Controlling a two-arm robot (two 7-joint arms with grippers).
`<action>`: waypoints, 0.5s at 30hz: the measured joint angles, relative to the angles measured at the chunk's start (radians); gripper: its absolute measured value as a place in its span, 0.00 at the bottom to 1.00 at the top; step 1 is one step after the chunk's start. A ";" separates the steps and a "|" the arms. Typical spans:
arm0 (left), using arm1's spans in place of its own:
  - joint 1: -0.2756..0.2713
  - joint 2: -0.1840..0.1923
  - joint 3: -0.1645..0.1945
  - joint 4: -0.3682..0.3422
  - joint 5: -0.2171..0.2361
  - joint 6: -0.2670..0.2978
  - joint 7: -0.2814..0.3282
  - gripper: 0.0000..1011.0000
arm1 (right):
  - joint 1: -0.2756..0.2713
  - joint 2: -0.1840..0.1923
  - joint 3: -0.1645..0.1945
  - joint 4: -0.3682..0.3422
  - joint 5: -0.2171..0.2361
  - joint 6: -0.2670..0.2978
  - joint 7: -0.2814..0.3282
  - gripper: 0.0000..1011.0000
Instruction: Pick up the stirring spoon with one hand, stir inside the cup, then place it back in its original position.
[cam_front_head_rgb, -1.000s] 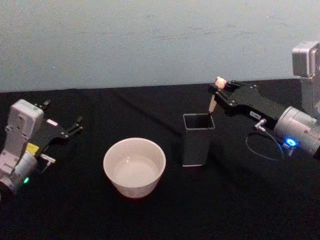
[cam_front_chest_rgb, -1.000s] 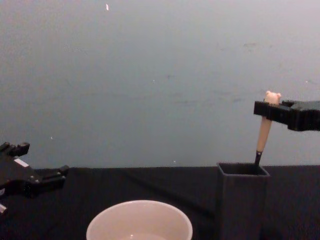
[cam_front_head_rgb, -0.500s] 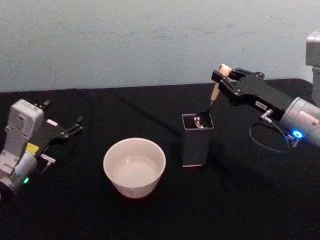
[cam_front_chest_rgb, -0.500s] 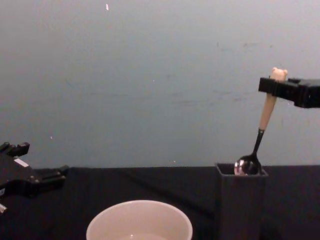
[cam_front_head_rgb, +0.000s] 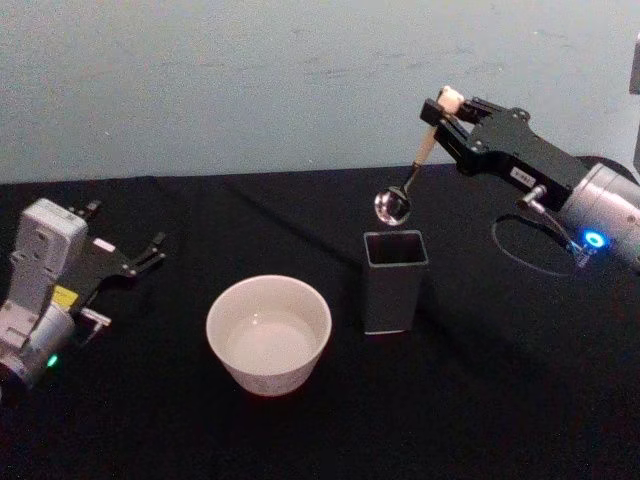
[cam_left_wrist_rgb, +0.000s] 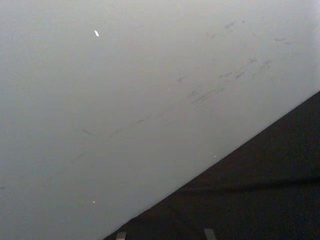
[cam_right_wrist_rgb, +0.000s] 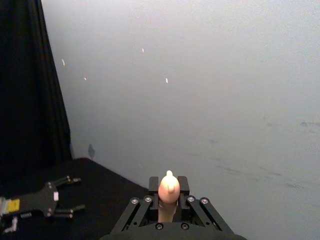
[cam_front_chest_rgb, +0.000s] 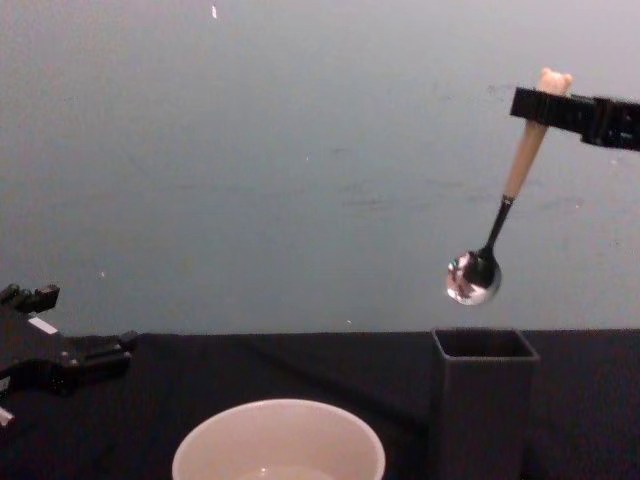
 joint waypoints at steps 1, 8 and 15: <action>0.000 0.000 0.000 0.000 0.000 0.000 0.000 0.99 | 0.002 -0.001 -0.001 0.000 0.003 0.001 0.000 0.22; 0.000 0.000 0.000 0.000 0.000 0.000 0.000 0.99 | 0.030 -0.019 -0.032 0.011 0.037 0.019 0.006 0.22; 0.000 0.000 0.000 0.000 0.000 0.000 0.000 0.99 | 0.054 -0.034 -0.097 0.030 0.050 0.025 0.039 0.22</action>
